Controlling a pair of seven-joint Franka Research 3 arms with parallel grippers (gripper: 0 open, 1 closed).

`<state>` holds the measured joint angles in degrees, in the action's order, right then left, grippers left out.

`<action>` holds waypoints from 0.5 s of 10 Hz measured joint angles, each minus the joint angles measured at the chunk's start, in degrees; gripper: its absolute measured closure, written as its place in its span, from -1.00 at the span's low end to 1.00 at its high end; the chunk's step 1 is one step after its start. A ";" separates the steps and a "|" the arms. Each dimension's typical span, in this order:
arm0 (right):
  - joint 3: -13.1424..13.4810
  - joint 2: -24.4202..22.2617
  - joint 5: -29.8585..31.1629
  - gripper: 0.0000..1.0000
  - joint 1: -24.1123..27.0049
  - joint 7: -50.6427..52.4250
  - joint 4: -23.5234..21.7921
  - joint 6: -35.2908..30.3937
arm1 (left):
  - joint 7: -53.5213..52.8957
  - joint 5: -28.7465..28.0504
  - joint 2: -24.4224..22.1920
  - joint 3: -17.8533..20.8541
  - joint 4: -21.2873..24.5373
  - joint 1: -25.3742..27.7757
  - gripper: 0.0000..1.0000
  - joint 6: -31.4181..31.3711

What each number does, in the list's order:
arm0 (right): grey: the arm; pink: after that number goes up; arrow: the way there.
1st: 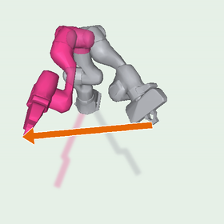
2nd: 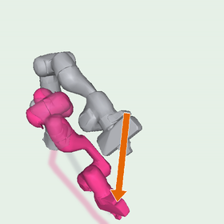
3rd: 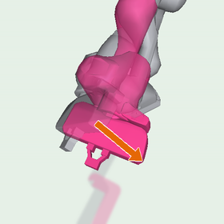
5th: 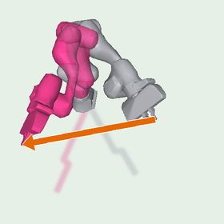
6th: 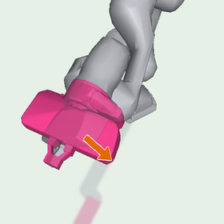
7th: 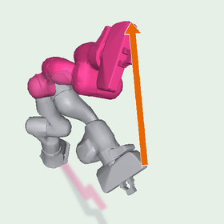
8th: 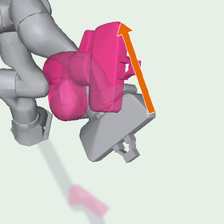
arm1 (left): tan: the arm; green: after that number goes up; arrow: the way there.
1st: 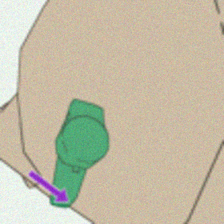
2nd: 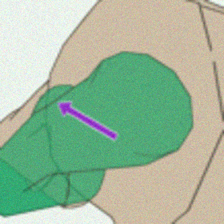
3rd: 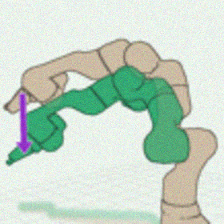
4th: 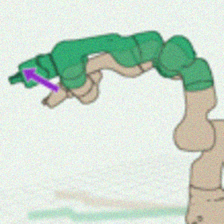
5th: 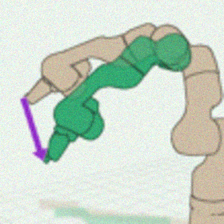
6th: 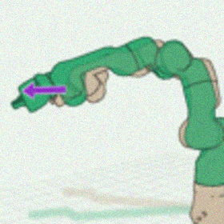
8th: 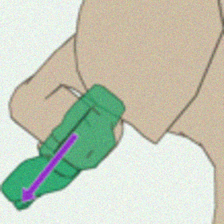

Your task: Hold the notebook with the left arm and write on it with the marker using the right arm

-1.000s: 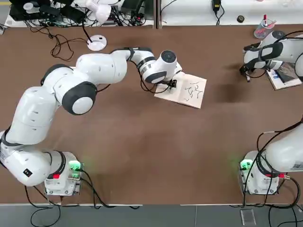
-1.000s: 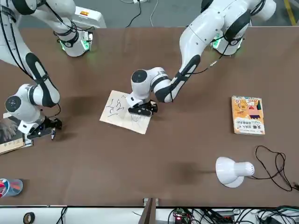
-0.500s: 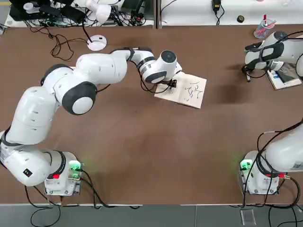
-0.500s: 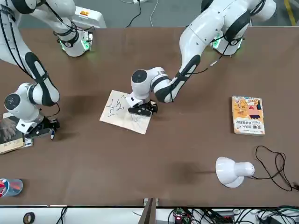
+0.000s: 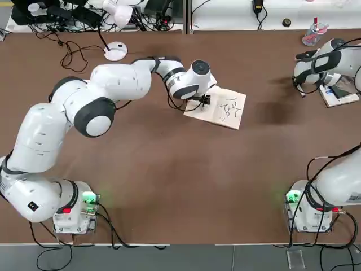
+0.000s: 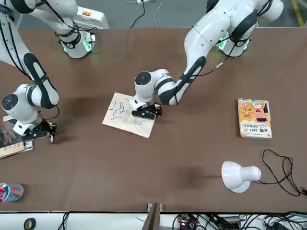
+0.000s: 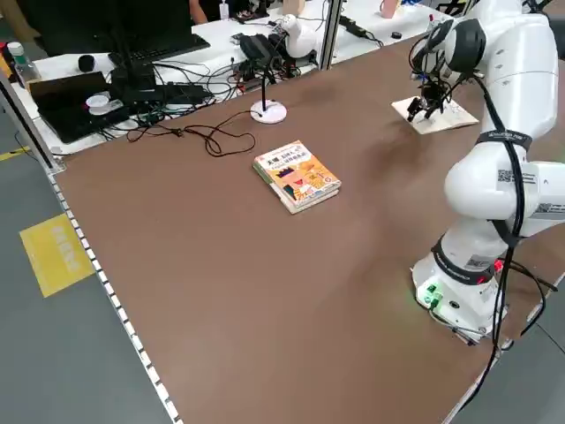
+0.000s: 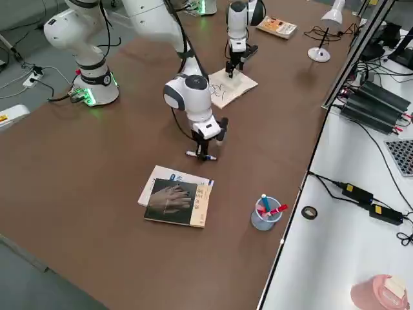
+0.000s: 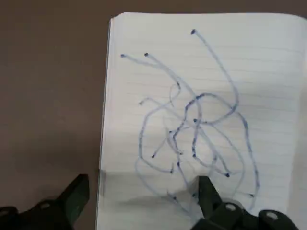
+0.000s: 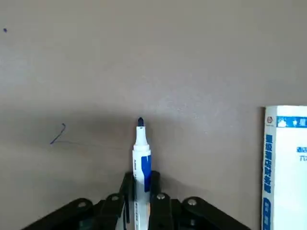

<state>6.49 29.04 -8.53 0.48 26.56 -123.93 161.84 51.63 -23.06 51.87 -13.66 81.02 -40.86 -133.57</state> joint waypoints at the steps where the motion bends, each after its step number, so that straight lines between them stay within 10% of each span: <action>1: 0.01 0.00 -1.10 0.66 0.02 0.00 -0.02 0.00 | 0.00 0.00 0.00 0.00 0.00 0.00 -1.00 0.00; 5: -0.11 -0.05 -9.04 0.66 -0.09 -0.10 0.73 -2.58 | 0.00 0.00 0.00 0.00 0.00 0.00 -1.00 0.00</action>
<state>6.37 29.00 -17.58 0.39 26.46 -123.19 159.26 51.62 -23.06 51.87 -13.65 81.02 -40.86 -133.57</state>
